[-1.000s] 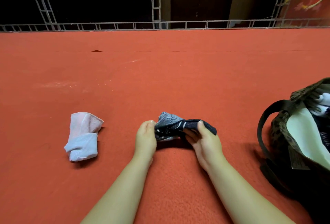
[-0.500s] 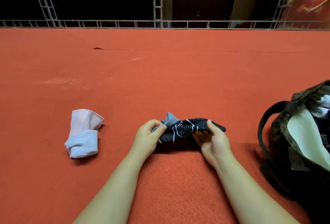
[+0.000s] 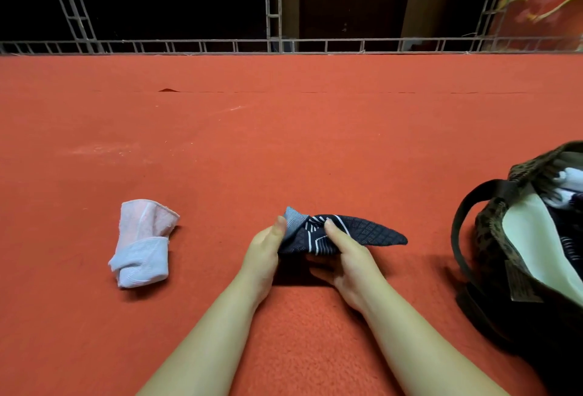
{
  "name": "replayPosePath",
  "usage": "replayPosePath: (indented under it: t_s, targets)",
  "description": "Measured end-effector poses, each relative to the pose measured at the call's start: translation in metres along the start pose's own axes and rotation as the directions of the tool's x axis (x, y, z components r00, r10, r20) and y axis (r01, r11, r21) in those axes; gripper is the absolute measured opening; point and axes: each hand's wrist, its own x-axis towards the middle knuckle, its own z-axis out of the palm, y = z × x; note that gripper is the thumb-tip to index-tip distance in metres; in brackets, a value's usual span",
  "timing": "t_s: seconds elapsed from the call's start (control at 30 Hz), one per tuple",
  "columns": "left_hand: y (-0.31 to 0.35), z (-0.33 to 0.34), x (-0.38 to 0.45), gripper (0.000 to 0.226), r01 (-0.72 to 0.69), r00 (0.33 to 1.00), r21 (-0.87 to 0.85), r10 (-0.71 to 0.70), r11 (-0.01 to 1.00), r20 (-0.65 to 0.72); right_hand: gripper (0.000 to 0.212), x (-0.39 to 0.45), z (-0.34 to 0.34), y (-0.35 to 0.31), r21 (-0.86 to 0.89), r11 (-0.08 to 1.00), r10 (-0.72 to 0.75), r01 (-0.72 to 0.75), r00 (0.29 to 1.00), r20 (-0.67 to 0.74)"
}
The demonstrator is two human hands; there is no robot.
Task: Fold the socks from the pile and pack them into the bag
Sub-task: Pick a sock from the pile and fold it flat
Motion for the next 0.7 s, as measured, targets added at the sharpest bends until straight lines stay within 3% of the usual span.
replayPosePath:
  t_s: [0.07, 0.13, 0.2, 0.27, 0.37, 0.5, 0.57, 0.7]
  targets:
    - [-0.004, -0.003, 0.001, 0.029, -0.053, 0.997, 0.309, 0.066, 0.95, -0.033, 0.019, 0.004, -0.001, 0.003, 0.033, 0.998, -0.042, 0.044, 0.998, -0.041]
    - [-0.009, -0.008, 0.004, 0.023, -0.137, 0.94, 0.603, 0.295, 0.786, -0.171, 0.021, 0.01, -0.005, 0.008, -0.025, 0.994, -0.109, 0.107, 0.985, -0.136]
    - [-0.003, -0.007, 0.002, 0.021, -0.299, 0.837, 0.652, 0.52, 0.697, -0.172, 0.029, 0.011, -0.007, 0.013, -0.157, 0.98, -0.148, 0.123, 0.975, -0.163]
    - [0.001, -0.005, 0.001, 0.009, -0.436, 0.809, 0.625, 0.586, 0.648, -0.043, 0.043, 0.008, -0.007, 0.016, -0.308, 0.947, -0.138, 0.094, 0.983, -0.122]
    - [0.001, -0.004, 0.002, 0.01, -0.395, 0.87, 0.613, 0.492, 0.685, 0.01, 0.06, 0.005, -0.009, 0.02, -0.393, 0.914, -0.111, 0.099, 0.994, -0.009]
    - [0.0, -0.008, 0.002, 0.021, -0.229, 0.957, 0.463, 0.286, 0.856, -0.055, 0.045, 0.008, -0.011, 0.021, -0.144, 0.98, -0.105, 0.135, 0.975, 0.197]
    - [0.001, -0.005, 0.0, 0.019, -0.163, 0.98, 0.36, 0.192, 0.919, -0.046, 0.048, 0.008, -0.012, 0.019, -0.022, 0.992, -0.115, 0.127, 0.95, 0.291]
    - [0.0, -0.003, -0.001, 0.015, -0.095, 0.991, 0.318, 0.12, 0.943, -0.058, 0.032, 0.002, -0.011, 0.01, 0.107, 0.989, -0.134, 0.104, 0.935, 0.329]
